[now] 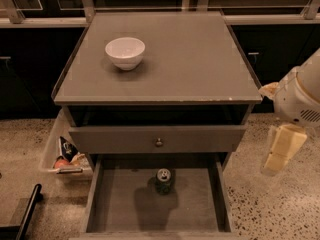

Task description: Pick green can from middle drawer and place on counter

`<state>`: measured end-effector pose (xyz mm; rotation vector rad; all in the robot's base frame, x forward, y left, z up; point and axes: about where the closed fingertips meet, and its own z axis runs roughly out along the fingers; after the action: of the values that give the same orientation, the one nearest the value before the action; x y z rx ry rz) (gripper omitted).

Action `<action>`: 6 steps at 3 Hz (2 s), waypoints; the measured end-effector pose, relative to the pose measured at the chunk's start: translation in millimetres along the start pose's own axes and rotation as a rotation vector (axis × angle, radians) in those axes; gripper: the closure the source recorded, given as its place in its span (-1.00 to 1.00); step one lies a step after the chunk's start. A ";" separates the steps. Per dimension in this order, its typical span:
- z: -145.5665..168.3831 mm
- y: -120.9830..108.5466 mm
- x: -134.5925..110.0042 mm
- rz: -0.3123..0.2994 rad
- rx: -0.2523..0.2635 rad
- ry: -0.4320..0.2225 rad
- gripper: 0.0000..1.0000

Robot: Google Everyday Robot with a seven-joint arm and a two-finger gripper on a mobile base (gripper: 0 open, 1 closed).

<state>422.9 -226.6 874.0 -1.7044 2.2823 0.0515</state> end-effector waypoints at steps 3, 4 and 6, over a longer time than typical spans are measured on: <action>92.3 36.0 25.4 0.015 -0.052 -0.030 -1.00; 115.6 38.1 28.0 0.048 -0.076 -0.052 -1.00; 207.6 47.9 25.8 0.087 -0.103 -0.153 -1.00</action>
Offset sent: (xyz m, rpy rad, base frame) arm -0.0202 0.0091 -0.1232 0.0576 0.0507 0.0044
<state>414.7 -194.6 662.0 -1.5881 2.2733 0.3118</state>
